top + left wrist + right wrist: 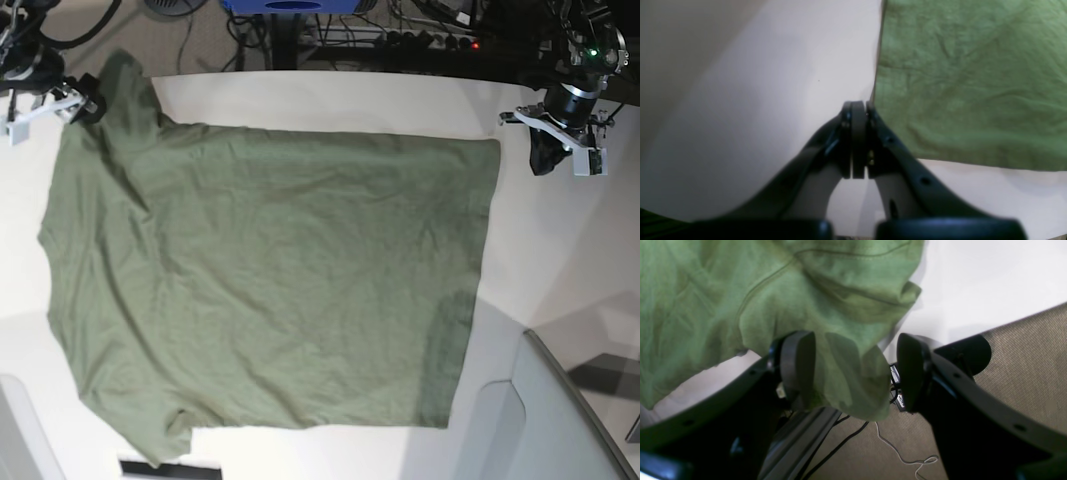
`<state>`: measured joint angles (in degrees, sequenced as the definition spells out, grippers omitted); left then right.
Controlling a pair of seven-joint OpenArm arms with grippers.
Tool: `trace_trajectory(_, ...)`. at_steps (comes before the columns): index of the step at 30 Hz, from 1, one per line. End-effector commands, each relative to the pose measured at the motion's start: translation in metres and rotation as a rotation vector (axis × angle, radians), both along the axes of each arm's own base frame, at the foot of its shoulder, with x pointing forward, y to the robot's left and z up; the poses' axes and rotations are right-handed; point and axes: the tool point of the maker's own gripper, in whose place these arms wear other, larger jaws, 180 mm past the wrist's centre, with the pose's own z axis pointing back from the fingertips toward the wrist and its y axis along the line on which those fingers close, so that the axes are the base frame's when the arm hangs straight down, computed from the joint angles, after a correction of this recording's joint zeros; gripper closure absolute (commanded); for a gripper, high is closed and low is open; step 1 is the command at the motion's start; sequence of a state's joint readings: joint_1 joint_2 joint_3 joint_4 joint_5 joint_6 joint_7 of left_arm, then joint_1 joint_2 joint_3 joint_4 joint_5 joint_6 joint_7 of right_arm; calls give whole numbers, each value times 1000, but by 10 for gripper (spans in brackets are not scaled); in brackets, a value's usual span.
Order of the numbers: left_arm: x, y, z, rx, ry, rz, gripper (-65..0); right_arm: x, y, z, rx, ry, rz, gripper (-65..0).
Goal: Layout the t-shirt on the table in an organized manner, then fold the t-shirt properly
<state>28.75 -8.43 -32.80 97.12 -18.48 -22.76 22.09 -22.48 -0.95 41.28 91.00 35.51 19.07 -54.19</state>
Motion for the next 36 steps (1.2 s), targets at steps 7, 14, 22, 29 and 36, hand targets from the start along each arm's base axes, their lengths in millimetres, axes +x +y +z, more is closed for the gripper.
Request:
trace_trajectory(7, 7, 3, 13, 16, -43, -8, 0, 9, 0, -10, 38, -4, -19, -366)
trace_trajectory(14, 7, 4, 13, 18, -44, -8, 0, 5, 2, -12, 45, 8, -19, -366)
trace_trajectory(22, 5, 2, 11, 14, -37, -12, 0, -3, 3, -19, 58, 31, -28, -366)
trace_trajectory(29, -3, 2, 4, 9, -12, -10, 0, -2, -15, 16, -60, -36, -5, -297)
trace_trajectory(36, -5, -41, 5, -26, -5, -117, 0, 11, -48, 71, -242, -182, -18, -294)
